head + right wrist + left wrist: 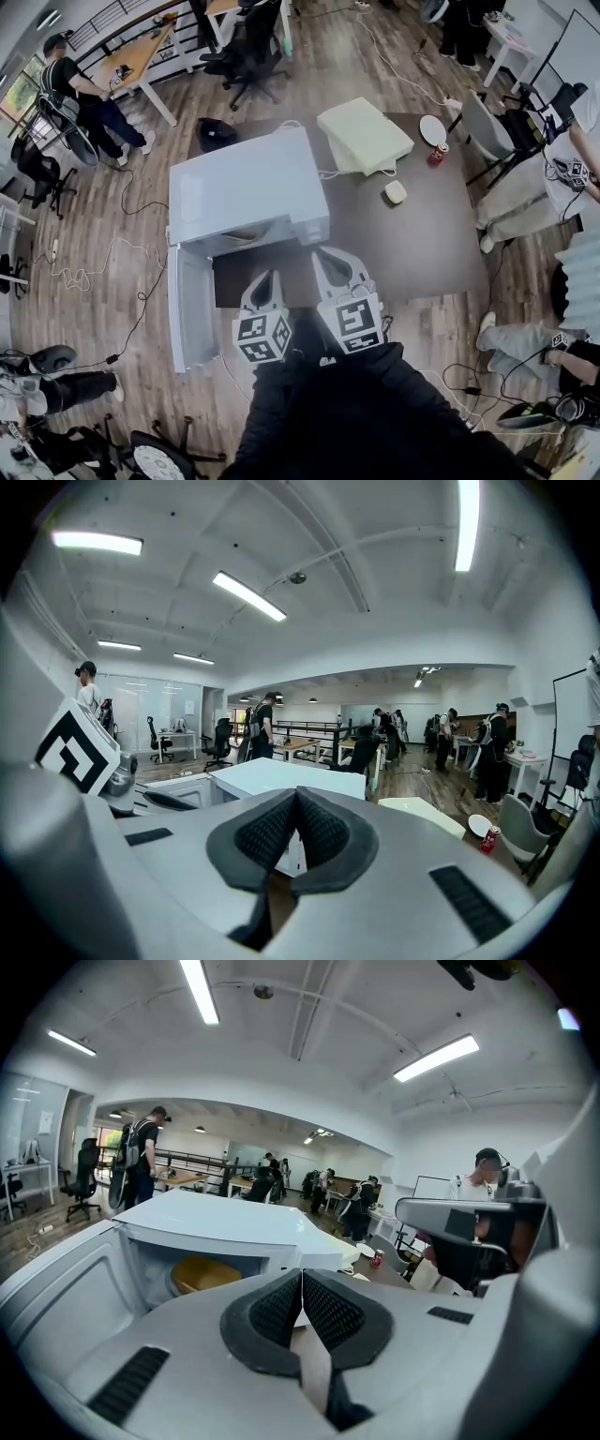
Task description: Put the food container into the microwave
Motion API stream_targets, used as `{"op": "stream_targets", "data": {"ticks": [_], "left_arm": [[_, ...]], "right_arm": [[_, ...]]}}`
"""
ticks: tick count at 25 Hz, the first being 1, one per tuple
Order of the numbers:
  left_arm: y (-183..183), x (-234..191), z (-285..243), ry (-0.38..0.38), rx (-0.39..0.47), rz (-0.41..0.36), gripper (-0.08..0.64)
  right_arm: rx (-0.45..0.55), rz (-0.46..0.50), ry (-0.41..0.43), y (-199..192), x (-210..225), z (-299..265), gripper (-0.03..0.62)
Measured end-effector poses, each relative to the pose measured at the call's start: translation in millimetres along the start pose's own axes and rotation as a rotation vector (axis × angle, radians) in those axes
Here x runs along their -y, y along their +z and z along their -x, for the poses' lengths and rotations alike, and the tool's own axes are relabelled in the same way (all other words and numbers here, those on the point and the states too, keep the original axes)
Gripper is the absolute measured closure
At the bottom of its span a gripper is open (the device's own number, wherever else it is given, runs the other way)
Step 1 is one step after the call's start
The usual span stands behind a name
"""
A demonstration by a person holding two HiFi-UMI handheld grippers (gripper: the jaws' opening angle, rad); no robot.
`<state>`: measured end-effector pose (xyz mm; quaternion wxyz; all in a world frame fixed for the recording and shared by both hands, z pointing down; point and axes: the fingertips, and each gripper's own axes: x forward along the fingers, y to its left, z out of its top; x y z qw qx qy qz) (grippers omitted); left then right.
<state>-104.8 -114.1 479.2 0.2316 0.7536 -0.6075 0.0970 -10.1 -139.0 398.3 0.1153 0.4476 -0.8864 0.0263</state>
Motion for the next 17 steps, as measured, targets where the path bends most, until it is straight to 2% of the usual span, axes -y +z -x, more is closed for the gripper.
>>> {"op": "stream_targets", "data": {"ticks": [11, 17], "left_arm": [[-2, -3, -2, 0.01, -0.001, -0.002, 0.526], [-6, 0, -6, -0.014, -0.004, 0.006, 0.526]], "right_arm": [[-0.002, -0.008, 0.004, -8, -2, 2, 0.571], [0.002, -0.009, 0.001, -11, 0, 0, 0.571]]}}
